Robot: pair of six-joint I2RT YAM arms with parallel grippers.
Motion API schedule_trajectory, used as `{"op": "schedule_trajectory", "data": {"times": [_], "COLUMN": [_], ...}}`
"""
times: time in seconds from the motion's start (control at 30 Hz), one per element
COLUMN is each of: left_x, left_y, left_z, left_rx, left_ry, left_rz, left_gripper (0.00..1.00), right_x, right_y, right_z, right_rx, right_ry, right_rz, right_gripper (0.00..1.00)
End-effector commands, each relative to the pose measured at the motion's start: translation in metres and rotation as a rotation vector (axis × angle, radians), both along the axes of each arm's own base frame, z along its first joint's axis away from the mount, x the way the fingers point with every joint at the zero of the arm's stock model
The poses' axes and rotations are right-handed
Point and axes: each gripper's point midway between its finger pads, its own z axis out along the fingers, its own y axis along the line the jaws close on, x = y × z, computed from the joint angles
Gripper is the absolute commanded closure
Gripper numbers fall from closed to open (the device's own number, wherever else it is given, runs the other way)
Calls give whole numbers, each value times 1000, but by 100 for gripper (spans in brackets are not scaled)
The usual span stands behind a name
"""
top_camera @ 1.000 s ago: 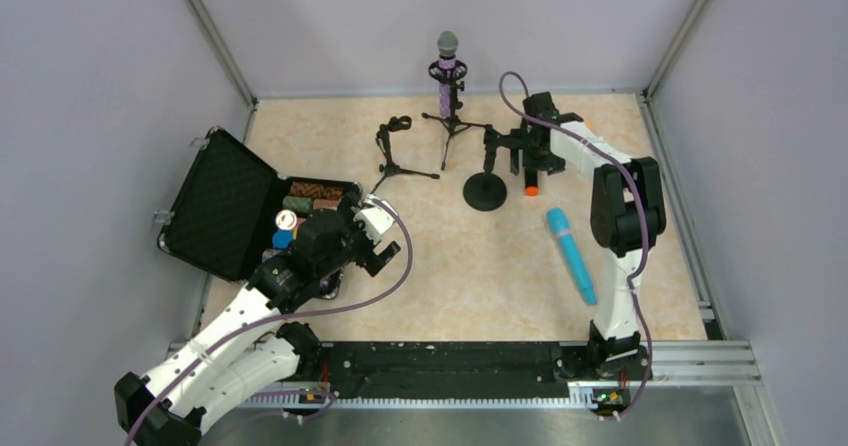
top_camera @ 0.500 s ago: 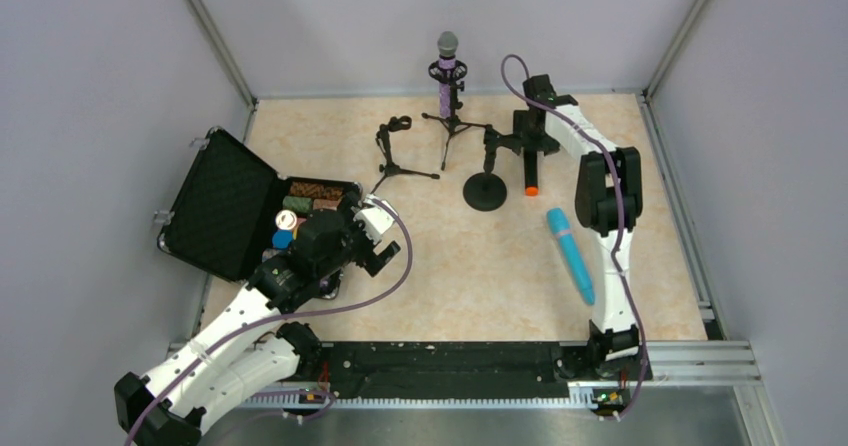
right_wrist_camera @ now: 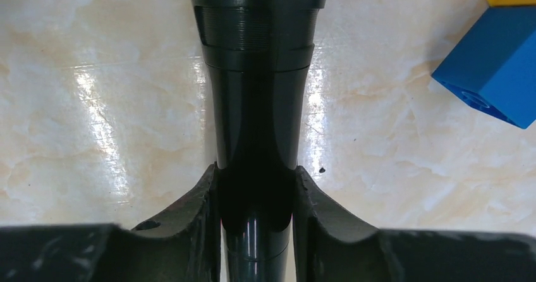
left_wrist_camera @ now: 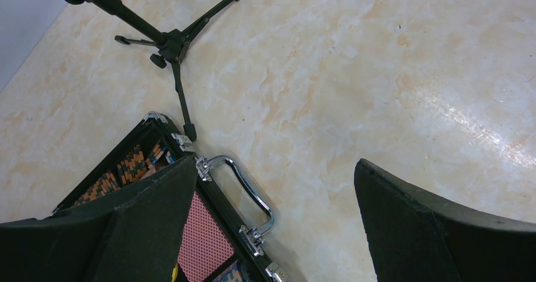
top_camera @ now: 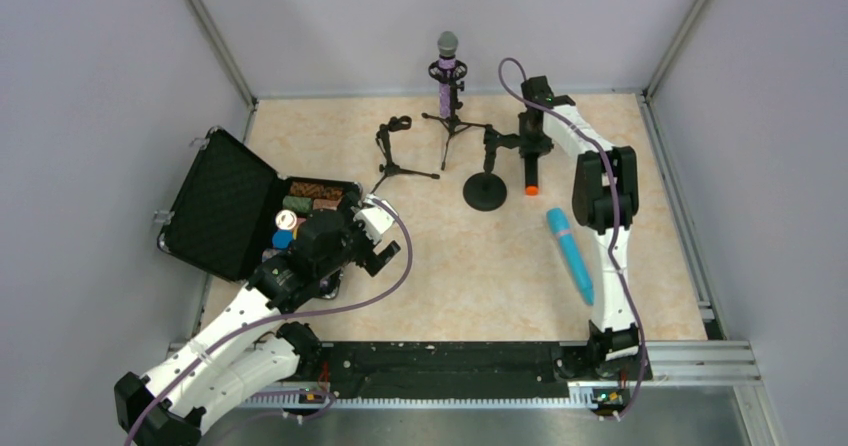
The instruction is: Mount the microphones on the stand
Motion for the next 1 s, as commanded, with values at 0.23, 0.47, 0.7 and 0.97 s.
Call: {"op": "schedule_trajectory", "data": {"times": [0.23,0.47,0.7,0.97], "left_x": [4,4,6,4], "left_y": [-4,-4,2,0], "left_z": [9,10,10,19], "left_rx": [-21,-18,-3,-28], "left_ry": [-44,-46,-55,-69], "left_rz": [-7,-9,20,6], "left_gripper": [1,1,1,1], "right_x": [1,-17,-61,-129], "right_y": [4,7,9,2], "right_z": [65,159,245,314], "right_rx": [60,138,239,378], "right_ry": [-188,-448,-757,-1127], "right_rz": [25,49,95,106], "right_gripper": [100,100,100,100]}}
